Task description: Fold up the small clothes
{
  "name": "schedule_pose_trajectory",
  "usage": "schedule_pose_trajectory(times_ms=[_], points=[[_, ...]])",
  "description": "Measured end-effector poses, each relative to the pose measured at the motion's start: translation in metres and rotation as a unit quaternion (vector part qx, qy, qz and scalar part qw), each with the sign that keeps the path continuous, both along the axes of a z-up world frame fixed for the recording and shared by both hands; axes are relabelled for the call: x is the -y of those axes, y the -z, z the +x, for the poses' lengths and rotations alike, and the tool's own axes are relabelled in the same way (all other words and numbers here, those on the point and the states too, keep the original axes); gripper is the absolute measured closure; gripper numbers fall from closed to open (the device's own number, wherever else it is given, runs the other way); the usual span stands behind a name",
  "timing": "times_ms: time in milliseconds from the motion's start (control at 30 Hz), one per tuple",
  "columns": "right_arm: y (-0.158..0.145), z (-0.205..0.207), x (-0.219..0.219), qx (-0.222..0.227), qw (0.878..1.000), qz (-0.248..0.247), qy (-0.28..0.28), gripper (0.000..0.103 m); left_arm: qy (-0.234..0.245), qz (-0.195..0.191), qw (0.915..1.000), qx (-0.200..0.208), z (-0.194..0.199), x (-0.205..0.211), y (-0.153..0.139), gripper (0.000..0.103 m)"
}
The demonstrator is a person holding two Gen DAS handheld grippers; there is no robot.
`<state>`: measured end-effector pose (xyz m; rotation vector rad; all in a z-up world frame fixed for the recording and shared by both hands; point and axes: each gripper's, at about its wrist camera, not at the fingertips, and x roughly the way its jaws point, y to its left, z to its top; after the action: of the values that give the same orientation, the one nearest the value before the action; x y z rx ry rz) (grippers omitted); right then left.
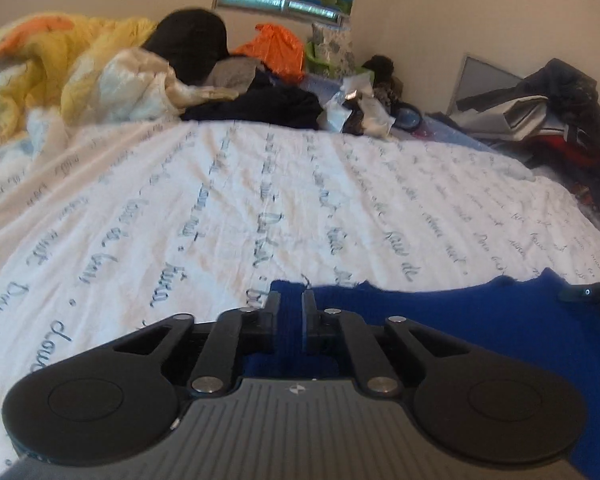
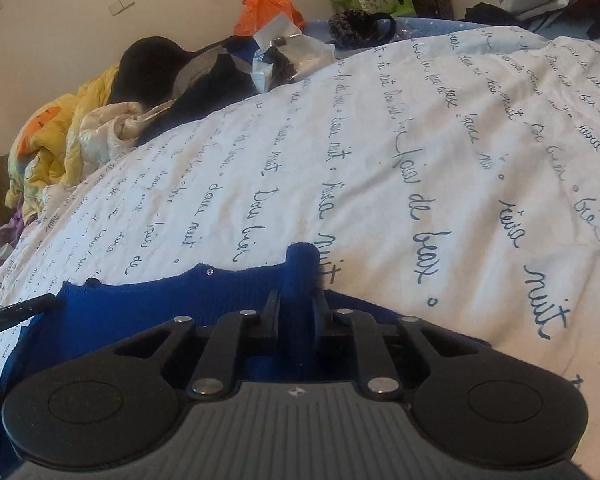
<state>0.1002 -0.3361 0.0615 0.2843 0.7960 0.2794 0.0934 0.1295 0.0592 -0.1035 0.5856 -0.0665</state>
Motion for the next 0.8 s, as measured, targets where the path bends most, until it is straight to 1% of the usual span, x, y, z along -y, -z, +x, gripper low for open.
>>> schedule_pose_trajectory(times_ms=[33,67,100,133,167,200,267,300,333,367,400,433,467,500,567,633,667,700,733,767,800], points=[[-0.009,-0.009,0.001,0.019,1.0,0.0,0.014,0.075,0.011,-0.003,0.9998,0.018,-0.009,0.006,-0.008,0.072],[-0.018,-0.021,0.0,0.049,0.998,0.011,0.024,0.067,0.026,-0.01,0.9991,0.031,-0.016,0.015,-0.015,0.064],[-0.023,-0.03,-0.005,0.072,0.997,0.022,0.02,0.057,0.037,-0.016,0.9985,0.036,-0.018,0.025,-0.017,0.051],[-0.025,-0.034,-0.014,0.082,0.996,0.024,0.002,0.052,0.049,-0.016,0.9982,0.032,-0.017,0.036,-0.016,0.044],[-0.023,-0.033,-0.029,0.08,0.997,0.014,-0.019,0.046,0.06,-0.011,0.9978,0.024,-0.012,0.049,-0.011,0.043],[-0.016,-0.03,-0.042,0.067,0.997,-0.005,-0.034,0.046,0.067,-0.005,0.9977,0.014,-0.006,0.059,-0.002,0.043],[0.004,-0.024,-0.06,0.033,0.997,-0.044,-0.048,0.046,0.058,0.012,0.998,-0.022,0.009,0.067,0.02,0.043],[0.015,-0.024,-0.061,0.033,0.996,-0.064,-0.053,0.047,0.051,0.028,0.9978,-0.033,0.014,0.066,0.032,0.044],[0.021,-0.034,-0.056,0.073,0.992,-0.075,-0.064,0.047,0.051,0.032,0.998,-0.016,0.012,0.062,0.036,0.044],[0.027,-0.043,-0.049,0.094,0.989,-0.085,-0.074,0.047,0.051,0.01,0.9985,-0.017,0.014,0.052,0.036,0.043],[0.027,-0.045,-0.038,0.089,0.992,-0.061,-0.067,0.047,0.045,0.006,0.9988,-0.017,0.015,0.047,0.037,0.043],[0.028,-0.046,-0.029,0.087,0.994,-0.036,-0.06,0.047,0.039,-0.006,0.9991,-0.017,0.016,0.04,0.038,0.043],[0.029,-0.045,-0.025,0.085,0.995,-0.019,-0.057,0.047,0.035,-0.012,0.9992,-0.017,0.018,0.038,0.038,0.044],[0.028,-0.043,-0.027,0.085,0.994,-0.025,-0.059,0.047,0.032,-0.002,0.9993,-0.017,0.019,0.041,0.038,0.044],[0.025,-0.042,-0.039,0.088,0.992,-0.059,-0.065,0.046,0.029,0.041,0.9986,-0.019,0.019,0.053,0.035,0.044],[0.016,-0.047,-0.046,0.067,0.993,-0.079,-0.054,0.045,0.013,0.065,0.9976,-0.016,0.008,0.061,0.028,0.043],[0.007,-0.056,-0.047,0.055,0.995,-0.075,-0.04,0.045,0.005,0.068,0.9976,-0.014,-0.004,0.064,0.022,0.042],[-0.001,-0.069,-0.047,0.057,0.996,-0.06,-0.038,0.042,0.013,0.06,0.9981,-0.006,-0.019,0.067,0.015,0.034],[-0.006,-0.082,-0.048,0.066,0.995,-0.048,-0.052,0.039,0.029,0.05,0.9983,0.007,-0.035,0.071,0.01,0.024],[-0.007,-0.094,-0.05,0.075,0.994,-0.047,-0.068,0.028,0.046,0.045,0.9978,0.016,-0.05,0.075,0.008,0.019],[-0.004,-0.1,-0.054,0.074,0.992,-0.06,-0.078,0.018,0.058,0.05,0.9969,0.015,-0.059,0.08,0.01,0.015]])
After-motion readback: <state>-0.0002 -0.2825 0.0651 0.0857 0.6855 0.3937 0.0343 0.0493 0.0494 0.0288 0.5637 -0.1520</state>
